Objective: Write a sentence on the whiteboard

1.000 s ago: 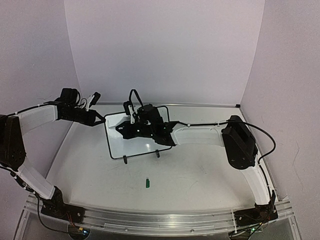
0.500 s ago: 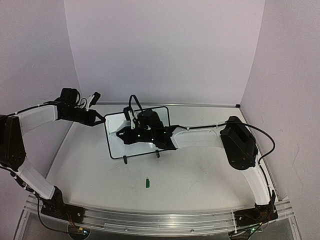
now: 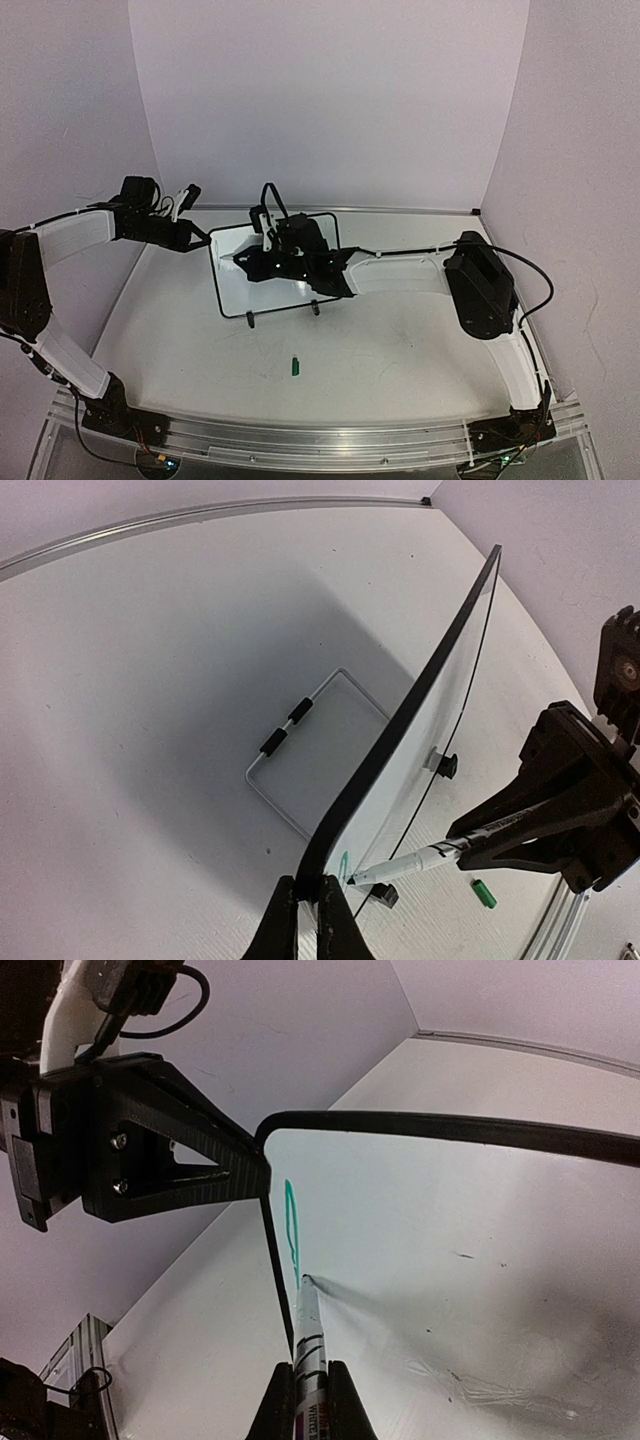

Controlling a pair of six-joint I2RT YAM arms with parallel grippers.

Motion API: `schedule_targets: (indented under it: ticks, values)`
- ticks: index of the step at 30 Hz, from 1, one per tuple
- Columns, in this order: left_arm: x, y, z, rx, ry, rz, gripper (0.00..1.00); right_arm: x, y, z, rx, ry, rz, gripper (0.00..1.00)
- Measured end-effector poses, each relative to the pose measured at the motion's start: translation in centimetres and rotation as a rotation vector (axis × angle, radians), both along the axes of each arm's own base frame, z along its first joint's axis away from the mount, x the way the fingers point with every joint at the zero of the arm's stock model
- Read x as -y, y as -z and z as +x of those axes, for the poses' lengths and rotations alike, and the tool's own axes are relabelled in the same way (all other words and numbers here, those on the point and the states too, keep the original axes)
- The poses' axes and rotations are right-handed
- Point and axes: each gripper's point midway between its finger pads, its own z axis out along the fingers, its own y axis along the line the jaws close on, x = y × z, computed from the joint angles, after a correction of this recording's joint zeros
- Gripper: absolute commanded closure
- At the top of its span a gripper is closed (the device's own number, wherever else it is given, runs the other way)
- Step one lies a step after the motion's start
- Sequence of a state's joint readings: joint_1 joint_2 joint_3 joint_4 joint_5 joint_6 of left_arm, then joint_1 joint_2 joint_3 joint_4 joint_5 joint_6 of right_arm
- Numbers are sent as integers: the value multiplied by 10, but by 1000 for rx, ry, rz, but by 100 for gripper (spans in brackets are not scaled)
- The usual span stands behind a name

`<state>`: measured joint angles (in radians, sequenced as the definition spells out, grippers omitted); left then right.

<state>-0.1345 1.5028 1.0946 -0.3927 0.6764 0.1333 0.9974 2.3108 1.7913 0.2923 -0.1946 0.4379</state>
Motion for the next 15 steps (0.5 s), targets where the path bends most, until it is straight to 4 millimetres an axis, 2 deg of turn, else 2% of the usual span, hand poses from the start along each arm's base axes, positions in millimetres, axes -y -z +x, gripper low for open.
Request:
schedule_targets:
  ticks: [8,15]
  values:
    - [0,-1,0,1,0,0,100,2,-9,-2,14,-39,26,100]
    - [0,-1,0,1,0,0,100,4,-36,0,58,-43,80,100]
